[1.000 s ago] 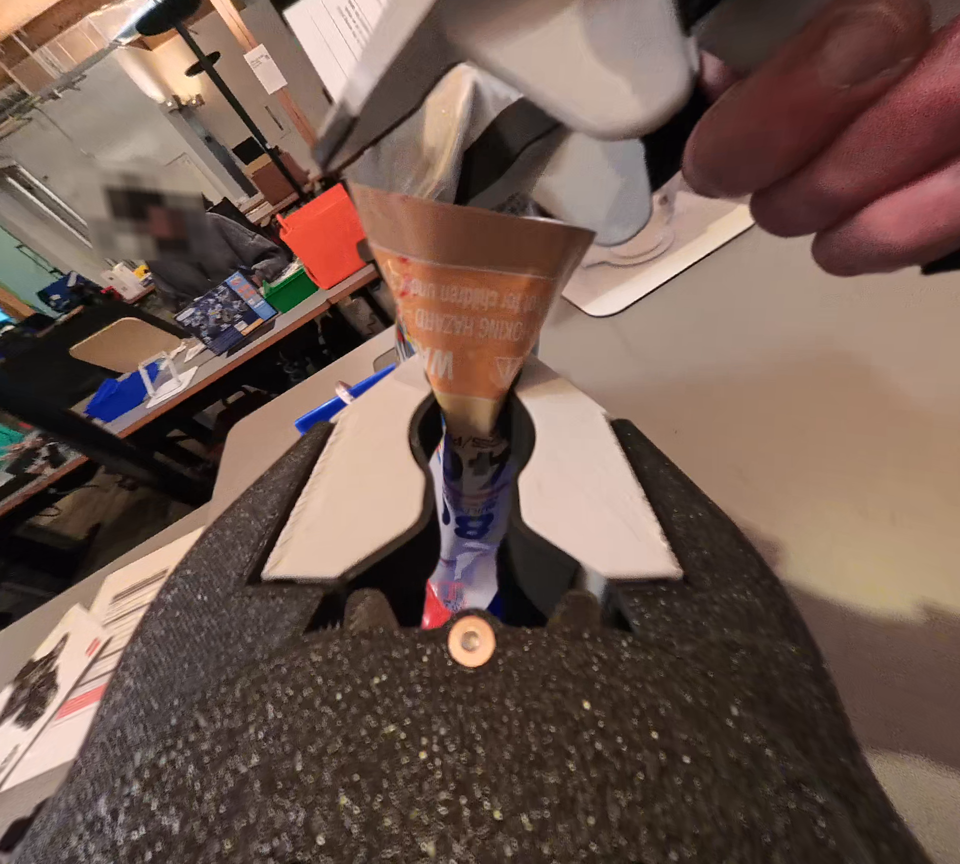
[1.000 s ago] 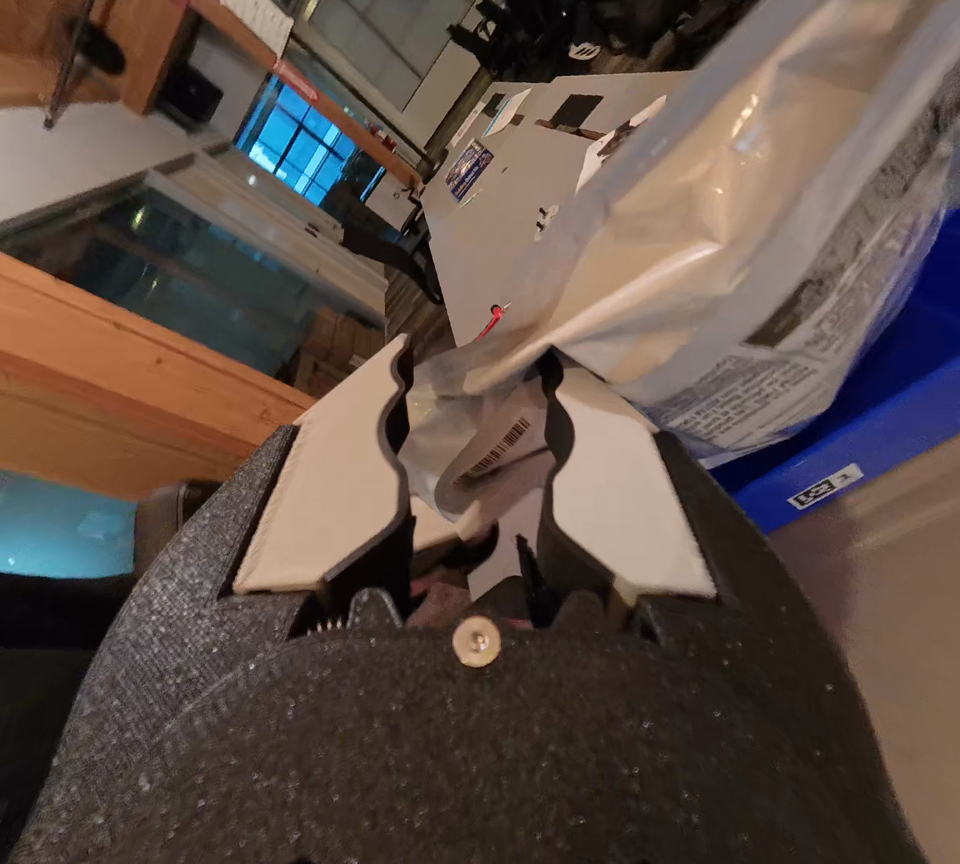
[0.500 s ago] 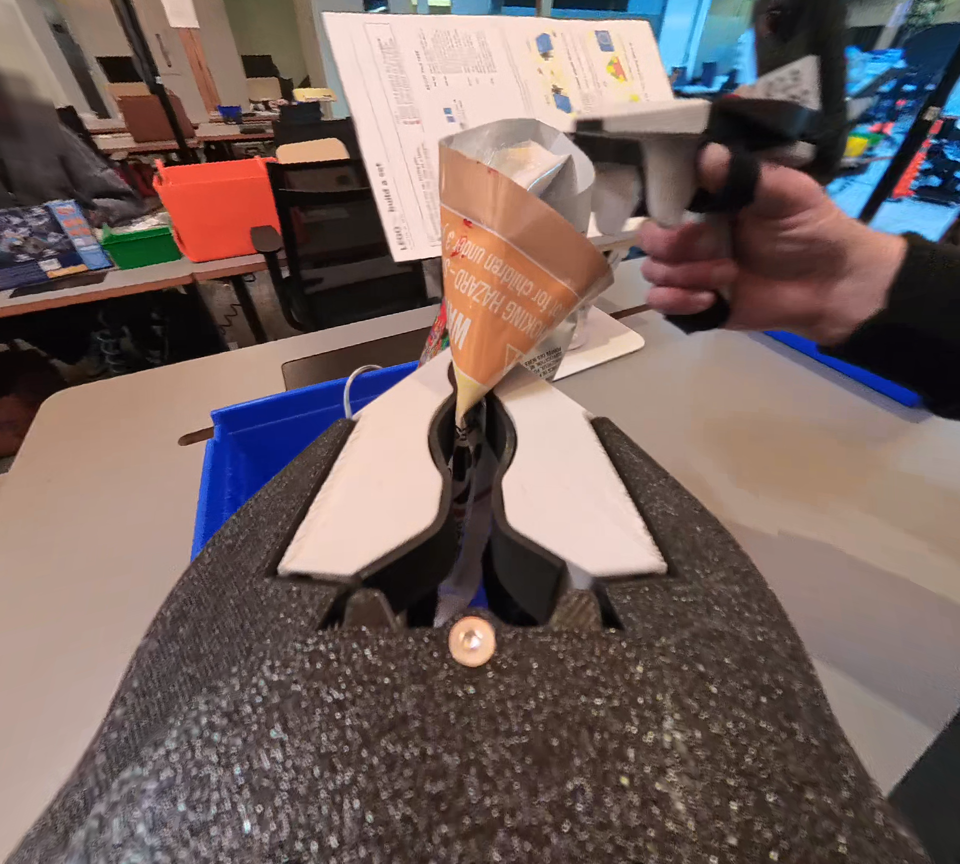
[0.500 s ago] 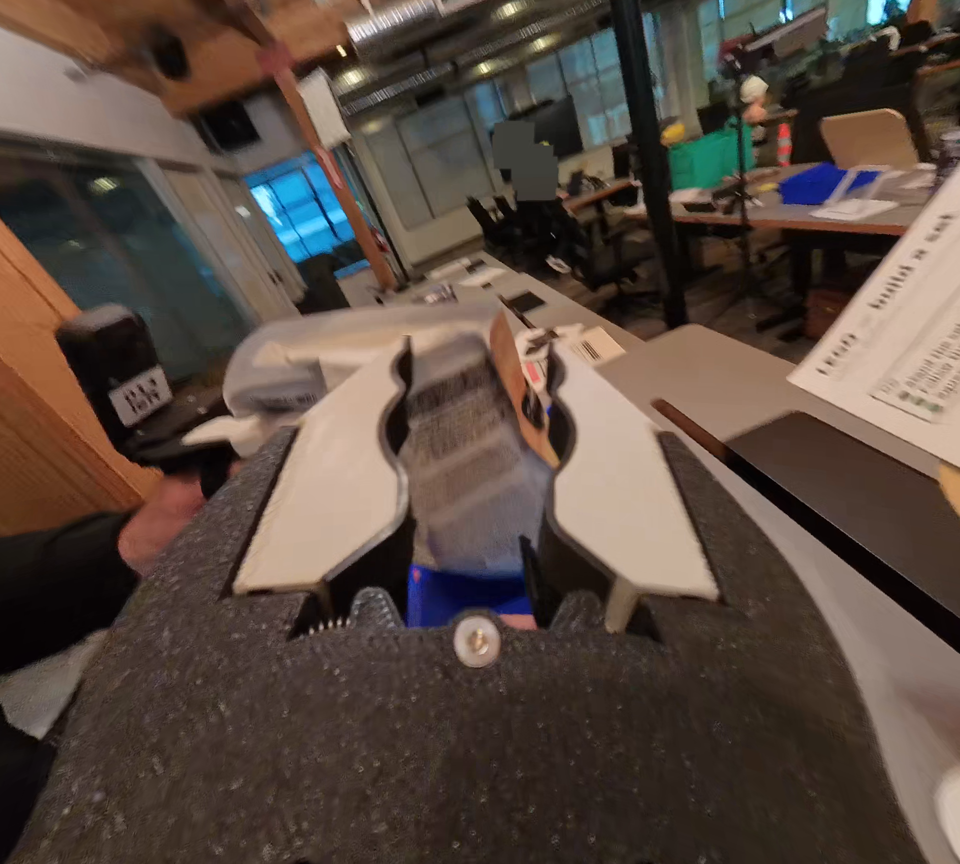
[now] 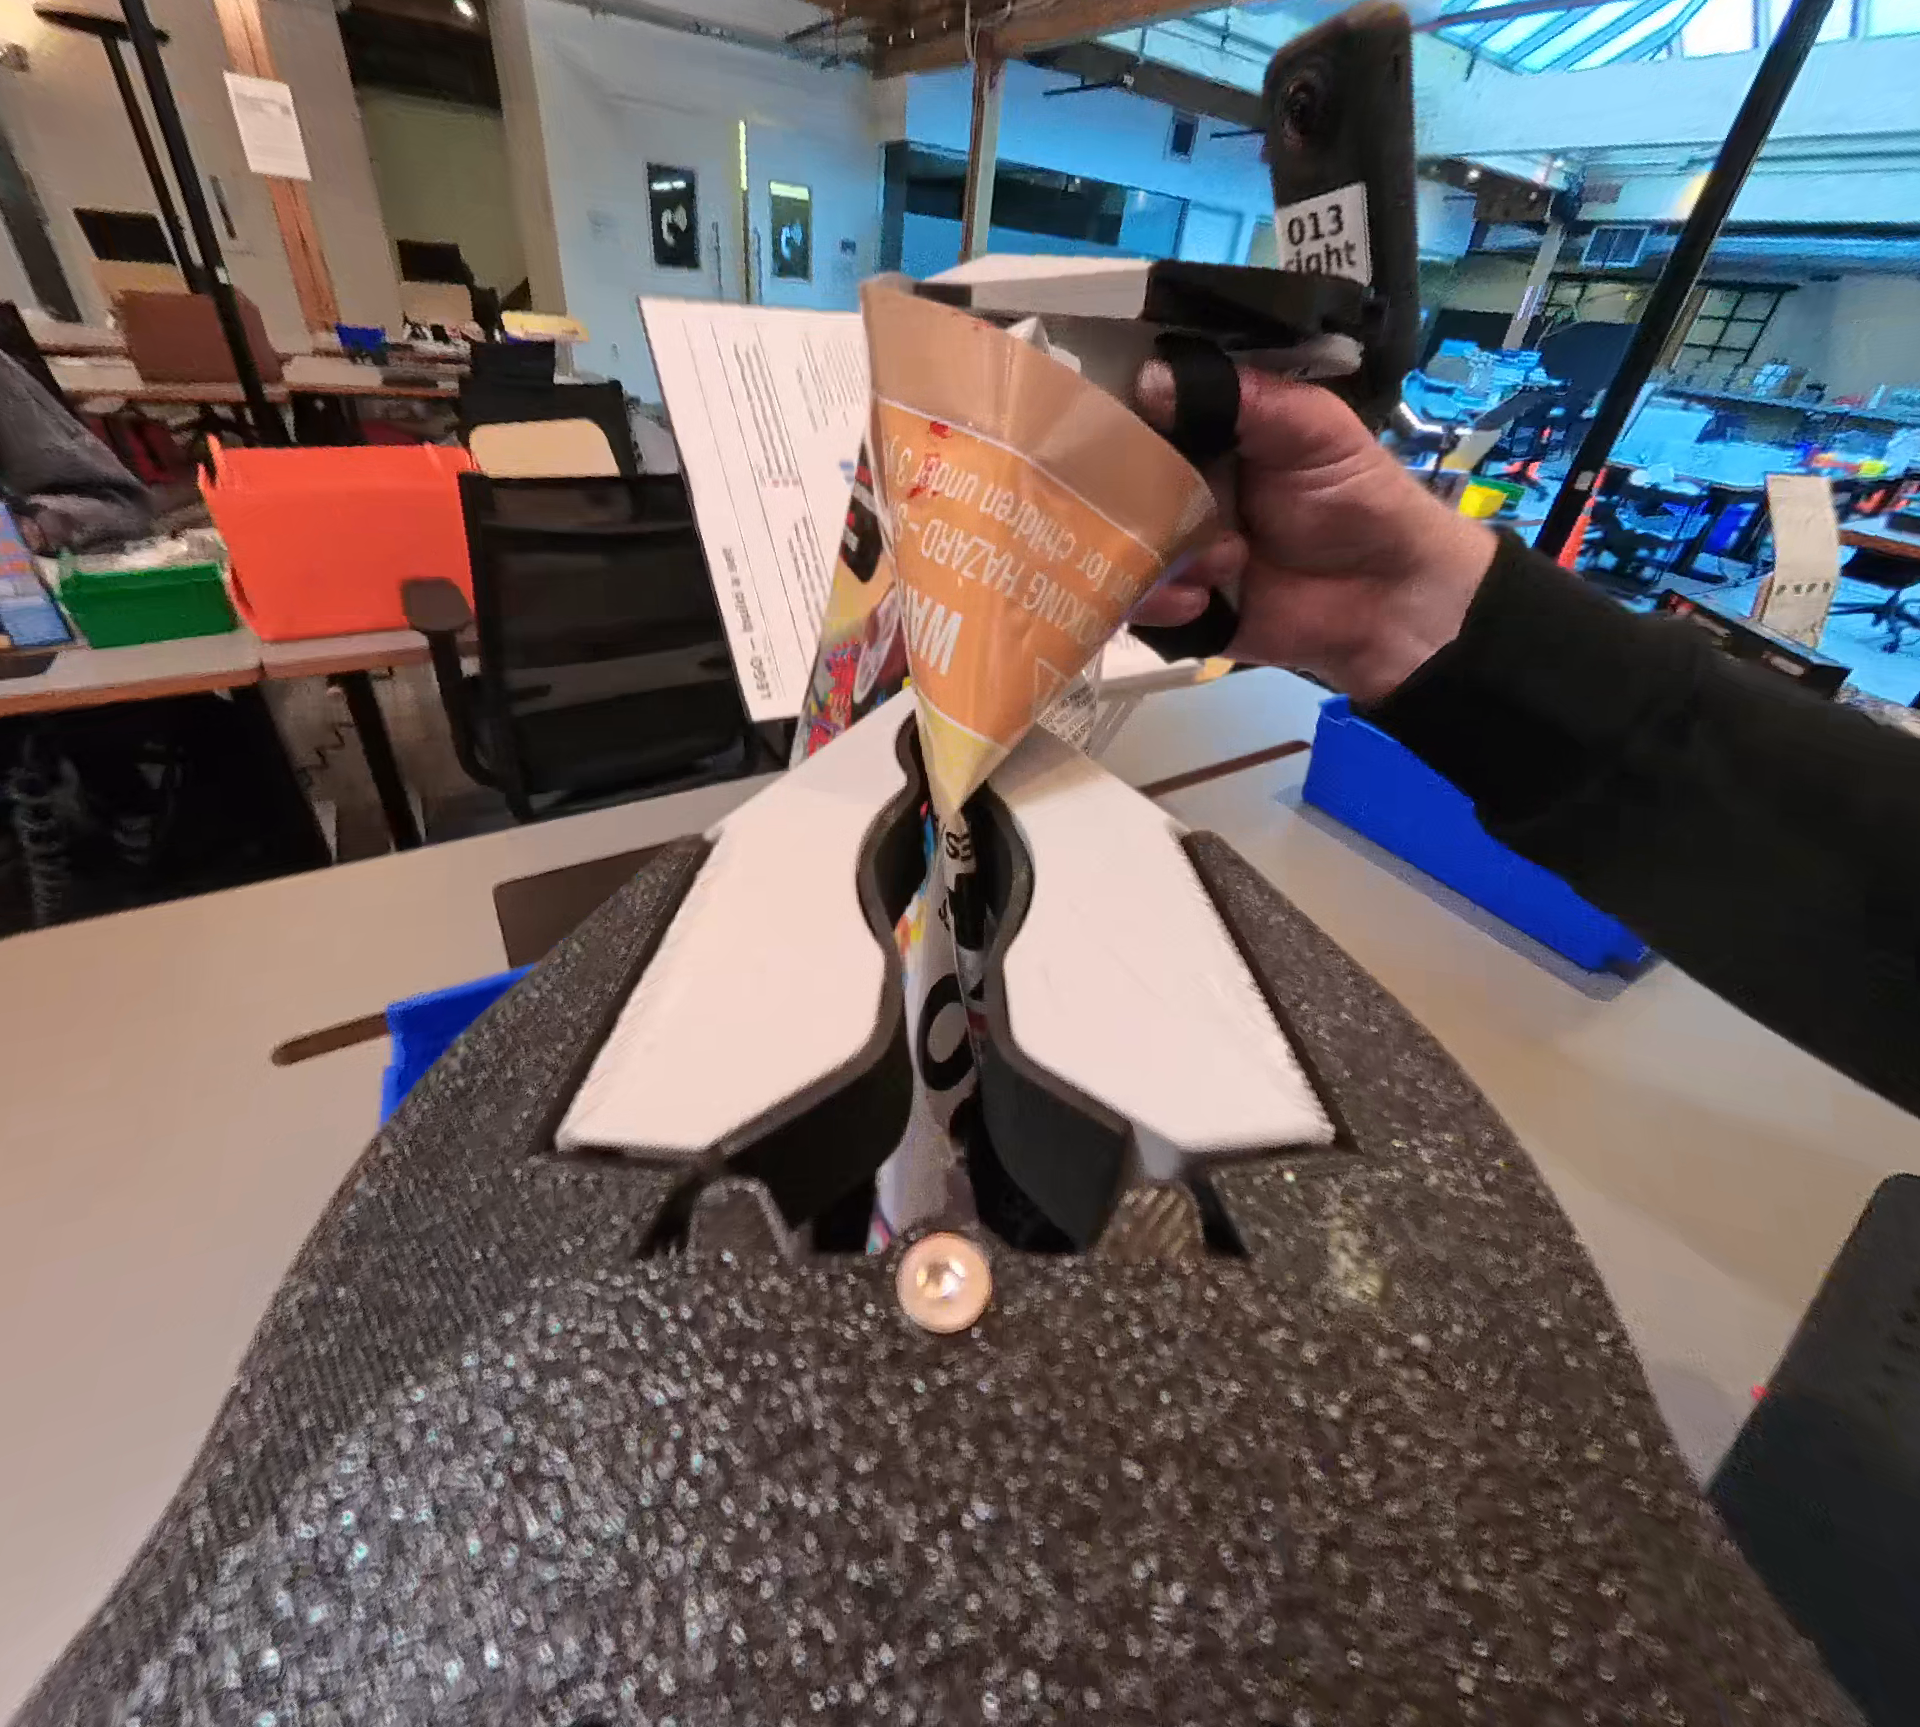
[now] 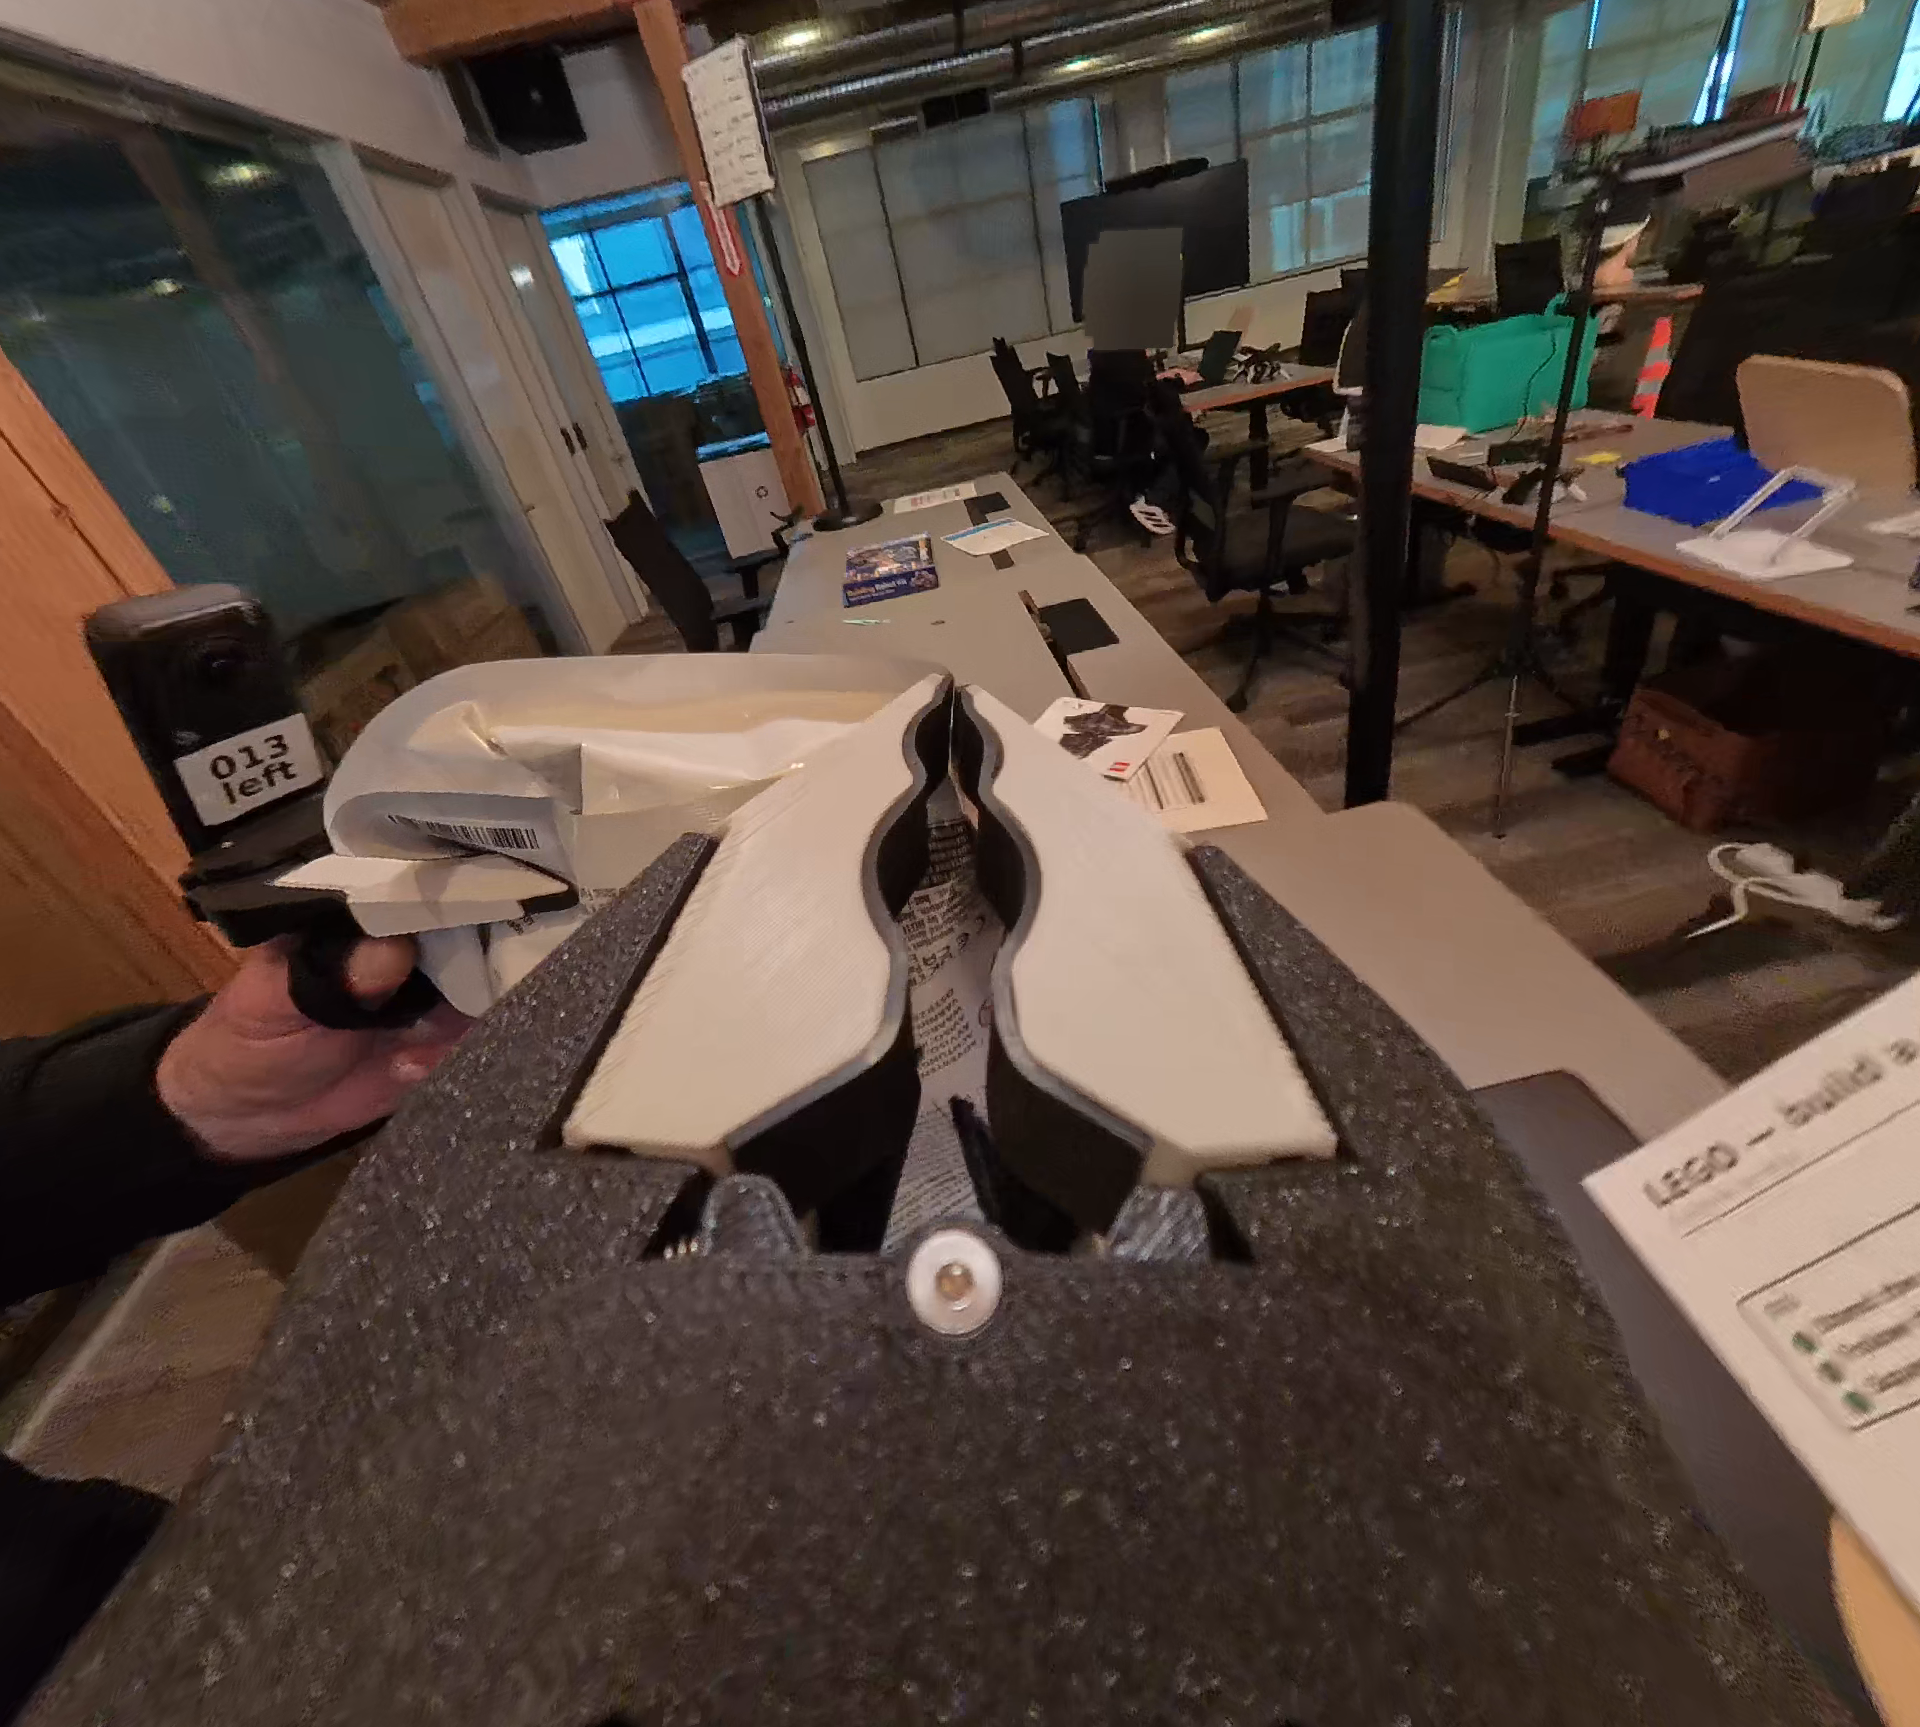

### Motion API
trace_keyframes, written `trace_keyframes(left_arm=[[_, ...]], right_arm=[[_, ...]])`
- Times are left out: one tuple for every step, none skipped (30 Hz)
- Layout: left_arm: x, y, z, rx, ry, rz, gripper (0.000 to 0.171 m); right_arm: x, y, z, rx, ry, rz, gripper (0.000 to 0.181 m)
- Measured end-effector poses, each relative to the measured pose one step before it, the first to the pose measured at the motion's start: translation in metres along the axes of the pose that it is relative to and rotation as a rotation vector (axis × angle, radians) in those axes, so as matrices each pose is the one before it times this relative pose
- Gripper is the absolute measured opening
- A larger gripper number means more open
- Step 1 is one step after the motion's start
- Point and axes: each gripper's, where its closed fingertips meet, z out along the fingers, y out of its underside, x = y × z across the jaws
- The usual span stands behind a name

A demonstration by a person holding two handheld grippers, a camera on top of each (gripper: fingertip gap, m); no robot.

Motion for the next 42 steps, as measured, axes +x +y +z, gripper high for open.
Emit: trace_keyframes(left_arm=[[0.00185,-0.00632,-0.00084,0.00552,-0.0059,0.0121,0.0],[0.00095,-0.0034,0.00038,0.00231,-0.0036,0.0004,0.0],[-0.00001,-0.00075,0.00116,0.00557,0.0002,-0.0011,0.0],[-0.00128,-0.00081,0.00088,0.01318,0.0001,-0.0079,0.0],[-0.0017,-0.00251,0.00026,0.01198,-0.0012,-0.02,0.0],[-0.00023,-0.00434,-0.00027,0.01164,0.0023,-0.0045,0.0],[-0.00197,-0.00494,-0.00003,0.02115,-0.0079,0.013,0.0],[-0.00464,0.00163,0.00195,-0.00528,-0.0155,0.0139,0.0],[-0.00265,0.00736,0.0032,-0.02732,0.0035,-0.0018,0.0],[-0.0008,0.00277,0.00022,0.0006,0.0044,-0.0192,0.0],[0.00183,-0.00586,-0.00279,0.03155,0.0039,-0.0189,0.0],[0.00474,-0.00935,-0.0025,0.02627,0.01,0.0065,0.0],[0.00474,-0.01076,-0.0012,0.01166,0.0073,0.0167,0.0],[0.00259,-0.01032,-0.00029,0.01172,0.0015,0.0271,0.0],[-0.00047,-0.0053,0.00124,-0.00109,0.0023,0.0163,0.0],[-0.00223,-0.00123,0.00165,-0.00628,0.005,-0.0045,0.0],[-0.00229,-0.00124,0.00043,-0.00109,-0.0007,-0.0016,0.0],[0.00003,-0.00169,-0.00038,0.00071,0.0031,0.0065,0.0],[0.00098,-0.00229,-0.00068,0.00403,0.0034,0.0037,0.0],[0.00038,-0.0022,-0.00019,0.00354,0.0029,-0.001,0.0],[0.00123,-0.0021,0.00052,-0.00285,0.0128,-0.0086,0.0],[0.00132,-0.00384,0.00028,-0.00102,0.0129,-0.0082,0.0],[0.00029,-0.00459,-0.00006,0.00229,0.0023,0.0073,0.0],[-0.00006,-0.00314,0.00035,-0.00413,0.001,0.0114,0.0],[0.00125,-0.00359,0.0005,-0.00415,0.0087,-0.0094,0.0],[0.0045,-0.00648,0.00016,0.00557,0.017,-0.0029,0.0],[0.0039,-0.00608,0.00042,0.00035,0.0026,0.0229,0.0],[0.00237,-0.00434,0.00096,-0.00543,-0.0066,0.0336,0.0],[0.00125,-0.00151,0.00094,-0.00976,0.0014,0.0054,0.0],[-0.00048,0.00075,0.00052,-0.00595,0.0057,-0.0183,0.0],[-0.00188,0.0029,-0.00016,-0.00497,0.0009,-0.0069,0.0],[-0.00135,0.00194,-0.00094,0.00511,0.004,-0.0193,0.0],[0.00301,-0.00181,-0.00132,0.01847,0.0223,-0.0299,0.0],[0.0054,-0.00372,-0.00092,0.01813,0.0138,0.0102,0.0],[0.00635,-0.00367,0.0,0.00901,0.0025,0.0453,0.0],[0.0075,-0.00277,0.00125,-0.00188,0.0087,0.0393,0.0],[0.0086,-0.00304,0.00228,-0.00059,0.0199,0.0204,0.0],[0.0094,-0.00346,0.00294,0.00268,0.0254,0.0113,0.0],[0.00921,-0.00356,0.00338,0.00179,0.018,0.0209,0.0],[0.00813,-0.00276,0.00405,-0.00687,0.0029,0.0455,0.0],[0.00926,-0.00189,0.00466,-0.01095,0.0032,0.0595,0.0],[0.01069,-0.00162,0.00485,-0.00699,0.0097,0.0514,0.0]], right_arm=[[-0.00227,-0.0066,0.00383,-0.0134,0.0136,-0.0269,0.0],[0.00129,-0.00243,0.00504,-0.0122,0.0072,-0.0115,0.0],[0.00278,-0.00076,0.00538,-0.0068,-0.008,0.0225,0.0],[0.00114,-0.00203,0.00497,-0.0011,-0.0072,0.0228,0.0],[-0.00103,-0.00408,0.00391,-0.0024,0.0051,-0.0146,0.0],[-0.00248,-0.0066,0.00234,0.002,0.0031,-0.0296,0.0],[-0.00035,-0.00467,0.00369,0.0028,-0.0021,-0.0043,0.0],[0.00352,0.00296,0.00736,-0.0105,-0.0001,0.0231,0.0],[0.00576,0.00667,0.00725,-0.0197,0.0011,0.0196,0.0],[0.00089,-0.00045,0.00265,0.0031,-0.0184,0.0197,0.0],[-0.00707,-0.00963,-0.00162,0.0246,-0.0292,0.0061,0.0],[-0.00962,-0.01122,-0.00154,0.0146,-0.0069,-0.0358,0.0],[-0.00675,-0.01002,-0.00102,0.0052,0.01,-0.0526,0.0],[-0.00262,-0.00833,-0.00078,0.0076,-0.0006,-0.0141,0.0],[0.00073,-0.00515,0.0001,0.0057,-0.0088,0.028,0.0],[0.00155,-0.00197,0.001,-0.0022,-0.0001,0.0175,0.0],[0.00052,-0.00092,0.00051,-0.0082,0.0072,-0.0131,0.0],[-0.00123,-0.00254,-0.00087,-0.0035,0.001,-0.0125,0.0],[-0.00242,-0.00439,-0.0015,0.0032,-0.0063,-0.0047,0.0],[-0.00178,-0.00356,-0.00081,-0.0001,-0.0012,-0.009,0.0],[-0.00045,-0.00242,-0.0002,-0.005,0.0046,-0.0085,0.0],[0.00012,-0.00229,0.0,-0.0073,0.0059,-0.0024,0.0],[0.00005,-0.00254,-0.00008,-0.0072,0.0046,-0.0002,0.0],[0.00021,-0.00243,-0.00044,-0.008,0.0053,-0.002,0.0],[-0.00098,-0.00366,-0.00164,-0.0011,-0.0008,-0.0029,0.0],[-0.00319,-0.00653,-0.00294,0.0138,-0.0135,-0.0023,0.0],[-0.00291,-0.00659,-0.00276,0.0125,-0.0102,-0.0019,0.0],[-0.00126,-0.00443,-0.00187,0.0032,0.0017,-0.0101,0.0],[0.00076,-0.0007,-0.00039,-0.0065,0.0083,-0.0097,0.0],[0.00221,0.00314,0.00099,-0.0117,0.0049,0.0072,0.0],[0.00165,0.00362,0.00038,-0.0101,-0.0016,0.0213,0.0],[-0.00144,-0.00003,-0.00212,0.0017,-0.0036,0.0082,0.0],[-0.00549,-0.00426,-0.00491,0.0149,-0.0032,-0.0143,0.0],[-0.00742,-0.00598,-0.00672,0.0163,0.0011,-0.0245,0.0],[-0.00689,-0.00573,-0.00875,0.0117,0.0061,-0.0288,0.0],[-0.00552,-0.00491,-0.01126,0.0087,0.0044,-0.0216,0.0],[-0.00498,-0.0044,-0.01329,0.0111,-0.0027,-0.0033,0.0],[-0.0044,-0.00338,-0.01463,0.0135,-0.0052,0.0048,0.0],[-0.00338,-0.00183,-0.01479,0.0138,-0.0014,0.0014,0.0],[-0.00118,0.00069,-0.01405,0.0105,0.007,0.0072,0.0],[-0.00047,0.0023,-0.0135,0.0166,0.0101,0.0144,0.0],[-0.00066,0.00354,-0.01376,0.0254,0.0083,0.0175,0.0]])
